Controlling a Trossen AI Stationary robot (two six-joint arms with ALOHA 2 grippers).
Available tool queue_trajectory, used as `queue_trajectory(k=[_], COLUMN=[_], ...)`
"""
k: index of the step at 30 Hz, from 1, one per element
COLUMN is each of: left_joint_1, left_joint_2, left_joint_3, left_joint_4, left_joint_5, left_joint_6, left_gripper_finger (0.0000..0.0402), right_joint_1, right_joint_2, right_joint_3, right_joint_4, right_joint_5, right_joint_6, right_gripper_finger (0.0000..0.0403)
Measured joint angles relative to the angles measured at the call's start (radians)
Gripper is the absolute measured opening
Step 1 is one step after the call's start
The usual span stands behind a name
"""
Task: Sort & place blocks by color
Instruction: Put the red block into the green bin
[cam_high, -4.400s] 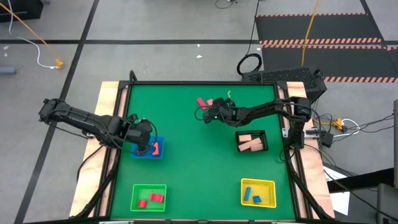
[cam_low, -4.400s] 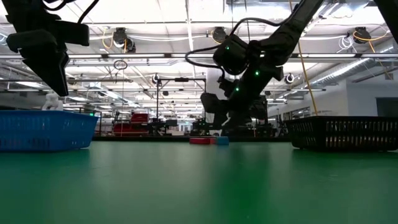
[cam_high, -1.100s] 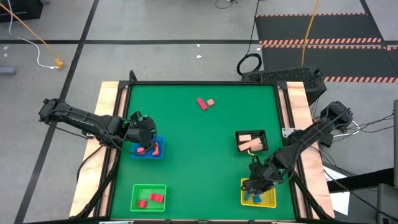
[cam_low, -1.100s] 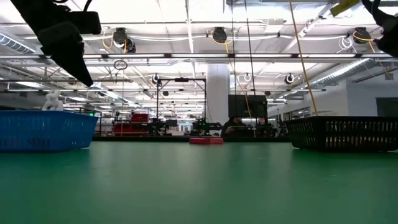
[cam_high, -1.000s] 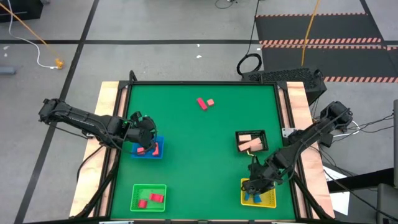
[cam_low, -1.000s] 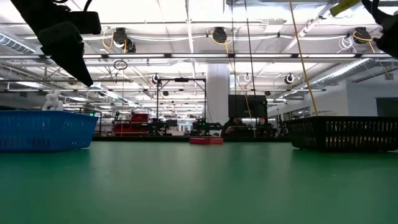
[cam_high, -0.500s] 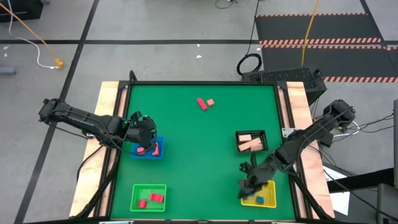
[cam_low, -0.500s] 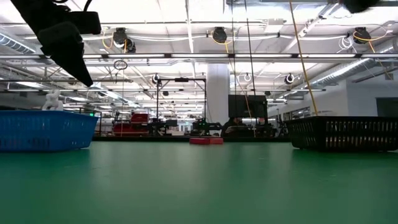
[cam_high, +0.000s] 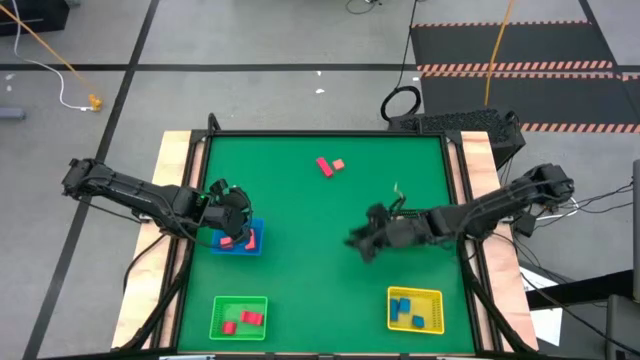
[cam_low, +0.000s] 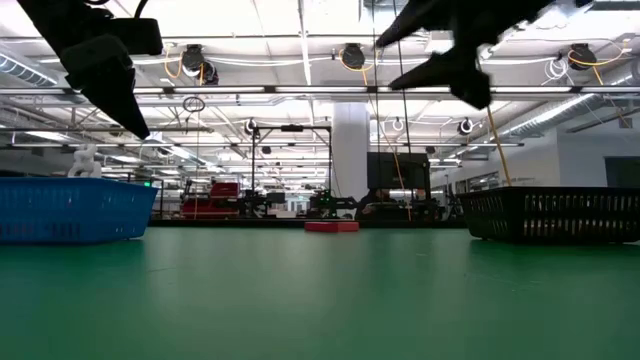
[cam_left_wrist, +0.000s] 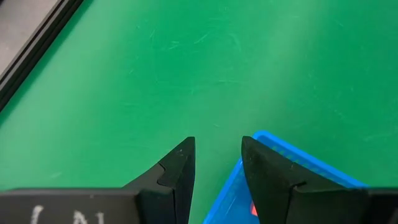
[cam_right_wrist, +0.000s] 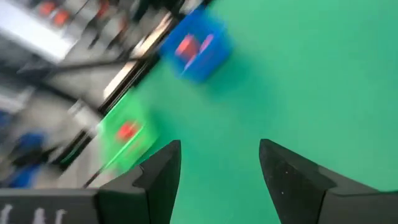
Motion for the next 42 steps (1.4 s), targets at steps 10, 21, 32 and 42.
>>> queue_trajectory(k=[10,21,32,42], left_joint_1=[0.0,0.0,0.043,0.096], left_joint_2=[0.0,0.0,0.0,0.0], left_joint_3=[0.0,0.0,0.0,0.0], left_joint_4=[0.003,0.004,0.108,0.137], left_joint_5=[-0.006,-0.037,-0.077,-0.077], left_joint_6=[0.004,0.036,0.136,0.158], left_gripper_finger=[0.0131,0.0132,0.0131,0.0132], right_joint_1=[-0.217,-0.373,-0.426,-0.422], right_joint_2=[0.006,0.006,0.006,0.059], right_joint_3=[-0.061,-0.305,-0.329,-0.328], right_joint_4=[0.193,0.677,0.695,0.751], right_joint_5=[0.415,0.447,0.29,0.284], right_joint_6=[-0.44,-0.385,-0.414,-0.419], right_gripper_finger=[0.0206,0.0206,0.0205,0.0205])
